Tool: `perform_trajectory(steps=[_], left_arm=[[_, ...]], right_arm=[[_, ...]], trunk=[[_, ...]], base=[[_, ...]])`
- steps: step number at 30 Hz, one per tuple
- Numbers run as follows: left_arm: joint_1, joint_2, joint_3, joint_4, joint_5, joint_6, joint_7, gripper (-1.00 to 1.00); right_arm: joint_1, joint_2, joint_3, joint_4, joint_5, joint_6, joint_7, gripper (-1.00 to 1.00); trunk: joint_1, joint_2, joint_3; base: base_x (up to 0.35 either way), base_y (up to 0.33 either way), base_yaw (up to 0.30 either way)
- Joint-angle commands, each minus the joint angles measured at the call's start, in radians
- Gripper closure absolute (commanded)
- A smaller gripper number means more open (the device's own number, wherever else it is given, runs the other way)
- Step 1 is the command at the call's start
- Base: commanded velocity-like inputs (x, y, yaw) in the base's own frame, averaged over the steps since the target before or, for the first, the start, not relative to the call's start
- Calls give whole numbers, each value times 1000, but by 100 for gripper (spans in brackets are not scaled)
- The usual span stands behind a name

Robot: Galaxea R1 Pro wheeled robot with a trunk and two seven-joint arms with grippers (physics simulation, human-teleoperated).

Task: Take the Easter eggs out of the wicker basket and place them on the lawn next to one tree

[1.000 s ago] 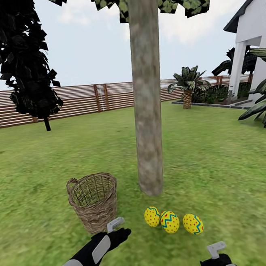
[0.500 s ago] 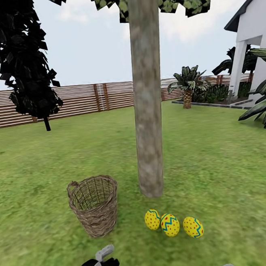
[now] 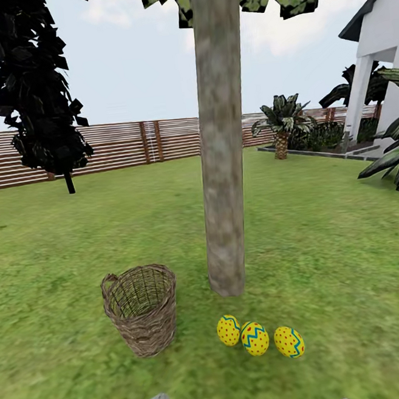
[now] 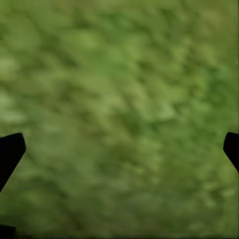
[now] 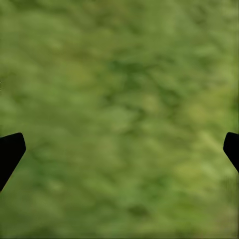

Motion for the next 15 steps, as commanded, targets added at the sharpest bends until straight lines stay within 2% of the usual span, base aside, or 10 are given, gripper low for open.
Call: perform_trajectory(steps=[1, 6, 15], left_arm=[[7, 1, -8, -2, 9, 4, 6, -100], [41, 4, -8, -2, 7, 4, 6, -100], [52, 4, -8, -2, 7, 4, 19, -100]], right_arm=[[-1, -1, -8, 4, 8, -6, -2, -100], [-1, 0, -8, 5, 9, -6, -2, -100], [-1, -3, -8, 3, 3, -7, -3, -100]], trunk=[[-4, 7, 1], [-8, 14, -4], [-42, 77, 10]], base=[[0, 0, 0], [0, 0, 0], [0, 0, 0]])
